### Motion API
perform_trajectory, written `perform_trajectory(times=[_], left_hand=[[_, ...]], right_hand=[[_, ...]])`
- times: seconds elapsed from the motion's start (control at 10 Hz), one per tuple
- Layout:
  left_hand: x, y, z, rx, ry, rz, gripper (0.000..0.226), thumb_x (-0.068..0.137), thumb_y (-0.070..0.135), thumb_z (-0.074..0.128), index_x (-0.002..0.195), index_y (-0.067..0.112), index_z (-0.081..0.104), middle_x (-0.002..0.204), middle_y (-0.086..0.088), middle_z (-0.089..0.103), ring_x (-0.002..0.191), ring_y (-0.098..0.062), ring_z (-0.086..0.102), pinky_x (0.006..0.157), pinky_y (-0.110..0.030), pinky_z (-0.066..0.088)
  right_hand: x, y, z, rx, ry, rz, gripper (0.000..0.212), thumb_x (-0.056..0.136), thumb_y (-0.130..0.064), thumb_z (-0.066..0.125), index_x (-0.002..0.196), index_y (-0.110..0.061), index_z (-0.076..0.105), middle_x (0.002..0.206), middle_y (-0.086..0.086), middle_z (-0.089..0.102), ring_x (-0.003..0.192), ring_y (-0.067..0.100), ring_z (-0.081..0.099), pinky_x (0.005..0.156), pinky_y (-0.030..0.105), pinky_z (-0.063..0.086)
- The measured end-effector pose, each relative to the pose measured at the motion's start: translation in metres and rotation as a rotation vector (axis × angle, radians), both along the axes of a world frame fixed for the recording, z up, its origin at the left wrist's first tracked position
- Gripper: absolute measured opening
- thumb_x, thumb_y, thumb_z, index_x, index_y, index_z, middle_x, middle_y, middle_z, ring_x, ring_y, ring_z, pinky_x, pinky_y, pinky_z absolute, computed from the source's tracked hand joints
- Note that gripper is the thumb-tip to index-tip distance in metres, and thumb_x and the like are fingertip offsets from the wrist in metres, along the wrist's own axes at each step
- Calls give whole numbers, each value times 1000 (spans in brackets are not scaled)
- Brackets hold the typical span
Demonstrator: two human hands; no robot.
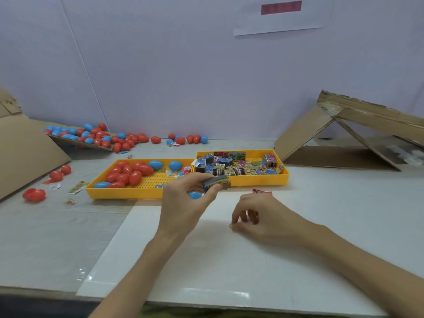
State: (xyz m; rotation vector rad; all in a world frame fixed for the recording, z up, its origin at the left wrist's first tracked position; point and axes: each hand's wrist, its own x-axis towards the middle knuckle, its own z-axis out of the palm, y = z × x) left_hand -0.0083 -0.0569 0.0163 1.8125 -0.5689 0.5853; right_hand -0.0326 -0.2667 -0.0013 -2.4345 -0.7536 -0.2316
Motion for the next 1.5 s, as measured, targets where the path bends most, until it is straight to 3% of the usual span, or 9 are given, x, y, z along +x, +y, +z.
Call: perform_trajectory(times=[0.2,0.4,0.6,0.9,1.1,1.2,1.3,1.4,1.5], left_hand=[[1,0,-1,-16,-27,46,31,81,15,83,96,39,70,85,25,72,84,-5,69,76,-15,54],[-1,0,0,-8,-34,21,38,81,15,83,97,45,66,95,27,71,88,-2,69,76,-11,52],[-2,-2,0,20,-43,4,41,80,11,83,97,44,67,94,28,71,88,0,69,77,-8,50],[-3,-2,1,29,-58,-1,42,80,9,83,96,45,66,95,29,71,87,1,69,76,-8,51],[-3,-3,0,45,-65,6,42,80,10,83,95,45,65,96,28,70,88,0,68,76,-7,50],[-3,-3,0,48,-67,5,43,80,10,83,95,46,65,96,29,69,88,2,67,76,-6,48],[-2,-4,0,51,-61,2,42,81,10,82,95,45,65,96,29,69,88,3,68,76,-5,48],[-2,-2,-1,12,-23,-40,38,82,10,81,97,41,67,95,26,72,90,-1,69,78,-9,50],[-3,-1,1,-29,8,-115,32,82,17,82,99,41,69,95,24,73,93,-4,70,81,-12,52]], right_hand=[[-4,2,-1,-150,-138,36,8,94,-15,65,94,-20,71,90,-8,62,70,6,52,68,22,44],[2,0,-3,-55,-27,-2,9,92,-14,64,89,-22,68,87,-11,60,76,9,54,69,17,42],[3,-1,-6,84,6,-89,18,88,-23,71,91,-35,58,78,-13,61,72,12,56,64,25,47],[6,1,-8,-36,-120,-102,7,95,-24,67,90,-19,70,81,-17,50,74,-3,48,67,13,35],[6,-2,-1,-138,-169,-40,12,94,-16,65,92,-15,77,91,-4,66,81,5,49,71,13,37],[5,2,0,-286,-275,15,17,99,-15,56,94,-11,72,94,2,65,87,20,54,74,33,43],[3,3,0,-365,-352,41,15,100,-14,53,96,-11,67,94,2,62,83,23,55,71,38,44],[4,6,0,-49,-146,-55,12,97,-11,59,90,-19,64,85,-12,60,74,5,52,68,23,41],[9,2,10,500,99,-138,17,97,-10,64,84,-20,67,69,-14,57,58,5,46,58,19,37]])
